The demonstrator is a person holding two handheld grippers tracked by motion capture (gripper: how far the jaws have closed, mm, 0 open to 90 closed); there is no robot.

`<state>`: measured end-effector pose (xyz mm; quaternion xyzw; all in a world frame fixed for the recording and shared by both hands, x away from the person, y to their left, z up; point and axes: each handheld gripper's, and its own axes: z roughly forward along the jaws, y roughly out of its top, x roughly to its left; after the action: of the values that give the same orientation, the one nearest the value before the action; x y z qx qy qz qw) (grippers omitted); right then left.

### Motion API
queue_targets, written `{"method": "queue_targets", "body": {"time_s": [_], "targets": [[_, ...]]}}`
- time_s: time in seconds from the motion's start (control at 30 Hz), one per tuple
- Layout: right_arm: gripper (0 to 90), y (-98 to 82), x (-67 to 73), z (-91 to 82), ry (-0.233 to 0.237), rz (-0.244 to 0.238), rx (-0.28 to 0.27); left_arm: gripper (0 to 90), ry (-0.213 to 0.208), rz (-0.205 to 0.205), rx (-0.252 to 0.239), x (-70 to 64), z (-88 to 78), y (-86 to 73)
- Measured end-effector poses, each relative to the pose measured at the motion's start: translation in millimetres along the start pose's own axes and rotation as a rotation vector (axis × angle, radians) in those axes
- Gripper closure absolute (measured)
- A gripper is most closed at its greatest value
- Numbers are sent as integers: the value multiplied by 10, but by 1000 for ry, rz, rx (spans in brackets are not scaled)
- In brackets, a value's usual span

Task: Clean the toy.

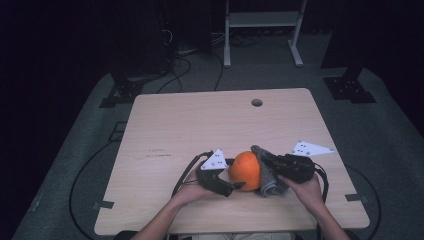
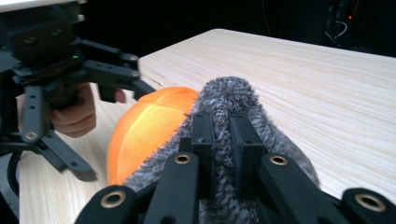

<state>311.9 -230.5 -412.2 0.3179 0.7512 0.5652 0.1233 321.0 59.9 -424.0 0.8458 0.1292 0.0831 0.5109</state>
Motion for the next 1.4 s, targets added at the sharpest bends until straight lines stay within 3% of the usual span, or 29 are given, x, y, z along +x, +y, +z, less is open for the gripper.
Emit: {"method": "queue_targets", "body": {"time_s": [0.1, 0.2, 0.23, 0.3, 0.37, 0.43, 0.57, 0.7, 0.77, 0.87, 1.03, 1.1, 1.27, 1.37, 1.4], "targets": [[812, -26, -18, -13, 8, 16, -6, 108, 39, -31, 11, 52, 58, 6], [811, -23, 12, -8, 10, 2, -3, 64, -2, -81, 22, 109, 158, -22], [812, -20, 14, -7, 11, 2, -3, 95, -17, -83, 19, 104, 163, -31], [812, -15, 12, -11, 12, 6, 0, 207, 25, -34, 15, 56, 134, -19], [814, -3, 13, -13, 15, 12, -5, 344, 38, -21, 18, 19, 77, 20], [815, 25, 19, -22, 20, 6, -9, 385, 43, -15, 26, 3, 0, 70], [818, 59, 97, -15, 59, -7, -41, 413, 53, -44, 51, 28, -150, 130], [820, 142, 337, 50, 112, -59, -83, 418, 48, -96, 53, 49, -152, 128], [819, 180, 457, 110, 145, -94, -76, 418, 47, -124, 65, 69, -121, 115], [818, 181, 543, 210, 105, -176, -27, 417, 45, -155, 58, 106, -97, 65], [818, 143, 274, 182, 54, -100, -37, 411, 40, -191, 39, 178, -106, 27], [817, 122, 252, 140, 19, -126, -20, 400, 42, -197, 38, 184, -104, 25], [818, 7, 270, 49, 12, -125, -3, 395, 56, -203, 36, 176, -74, 40], [819, 11, 394, 59, 45, -160, 9, 395, 71, -177, 43, 110, -33, 63], [820, 28, 435, 77, 57, -179, 15, 396, 77, -151, 51, 67, -14, 79]]}}
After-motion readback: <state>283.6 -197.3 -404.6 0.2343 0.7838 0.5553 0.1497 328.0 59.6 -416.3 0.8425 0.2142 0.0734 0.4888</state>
